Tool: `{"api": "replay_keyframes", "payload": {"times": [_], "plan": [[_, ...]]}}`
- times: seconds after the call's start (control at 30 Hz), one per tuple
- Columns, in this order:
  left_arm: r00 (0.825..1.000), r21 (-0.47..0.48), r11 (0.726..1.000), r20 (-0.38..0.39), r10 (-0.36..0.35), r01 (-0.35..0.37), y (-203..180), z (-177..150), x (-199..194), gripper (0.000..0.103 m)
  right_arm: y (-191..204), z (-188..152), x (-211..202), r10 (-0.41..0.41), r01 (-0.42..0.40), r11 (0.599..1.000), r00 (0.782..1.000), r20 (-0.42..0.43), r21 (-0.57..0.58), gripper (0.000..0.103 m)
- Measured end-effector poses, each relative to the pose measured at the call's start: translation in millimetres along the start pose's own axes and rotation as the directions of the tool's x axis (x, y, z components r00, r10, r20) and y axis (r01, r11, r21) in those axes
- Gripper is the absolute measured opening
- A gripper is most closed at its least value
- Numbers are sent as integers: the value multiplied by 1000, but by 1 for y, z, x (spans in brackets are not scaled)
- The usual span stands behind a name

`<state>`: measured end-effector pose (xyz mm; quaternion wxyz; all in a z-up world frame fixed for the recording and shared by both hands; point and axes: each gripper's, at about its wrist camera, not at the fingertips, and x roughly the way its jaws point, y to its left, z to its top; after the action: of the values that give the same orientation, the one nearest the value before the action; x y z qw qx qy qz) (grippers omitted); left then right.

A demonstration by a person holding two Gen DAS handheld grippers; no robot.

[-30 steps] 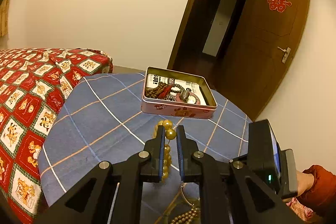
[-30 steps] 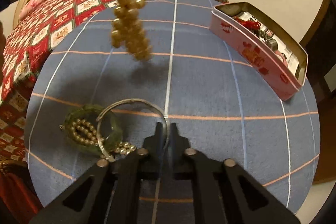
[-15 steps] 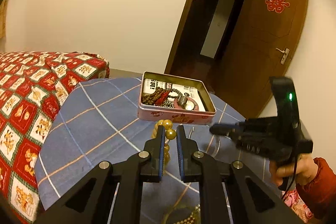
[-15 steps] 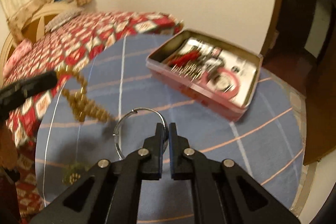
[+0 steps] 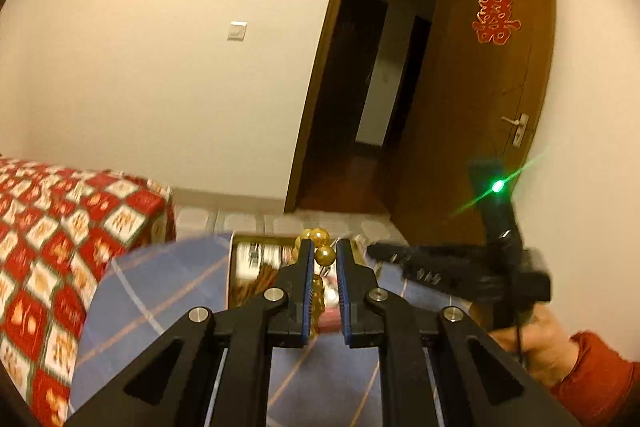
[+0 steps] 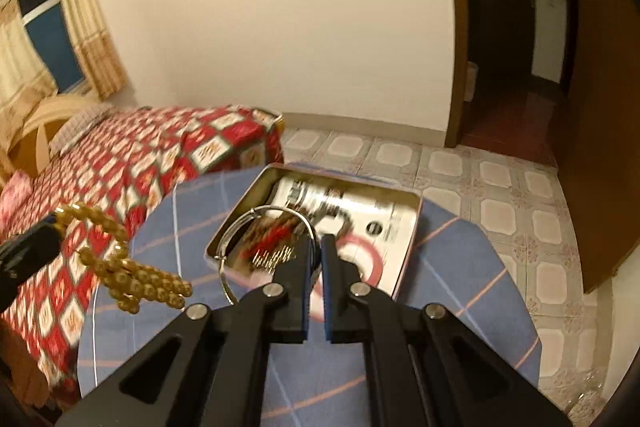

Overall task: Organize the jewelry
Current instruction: 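Carry both held items over the pink tin and open both tools inside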

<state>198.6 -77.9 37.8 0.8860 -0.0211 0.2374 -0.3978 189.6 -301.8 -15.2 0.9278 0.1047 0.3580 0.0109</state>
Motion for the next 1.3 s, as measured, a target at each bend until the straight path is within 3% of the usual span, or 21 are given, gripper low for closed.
{"api": "replay_keyframes", "payload": {"times": [0.2,0.47,0.9,0.97,1.03,1.07,1.1,1.13,1.2,1.3], "plan": [[1000,6,1000,-5,-8,8,7,7,43,10,-19,4,30,-3,4,996,1000,-20,86,7],[996,9,1000,-82,20,-19,18,-8,104,10,-29,-2,63,-51,56,994,996,-68,88,7],[981,-37,999,-192,23,-31,32,-26,147,11,-41,-9,82,-80,87,993,993,-86,74,10],[974,-60,998,-224,13,-27,32,-27,150,12,-43,-8,77,-69,76,993,995,-68,92,17],[970,-68,997,-243,6,-23,31,-27,149,13,-41,-6,74,-60,65,993,997,-50,101,52],[969,-66,998,-245,6,-22,30,-27,148,18,-40,-6,70,-62,65,993,997,-34,99,60],[969,-62,998,-245,8,-24,28,-28,146,31,-38,-5,65,-74,74,993,997,-10,91,67],[971,-57,998,-239,21,-36,26,-28,141,36,-36,-4,62,-82,82,993,997,-1,83,66],[976,-63,997,-217,33,-48,27,-27,132,61,-33,-3,57,-95,95,993,995,5,75,65],[982,-84,994,-183,51,-67,29,-28,112,71,-32,-4,51,-80,80,993,997,4,87,65]]}}
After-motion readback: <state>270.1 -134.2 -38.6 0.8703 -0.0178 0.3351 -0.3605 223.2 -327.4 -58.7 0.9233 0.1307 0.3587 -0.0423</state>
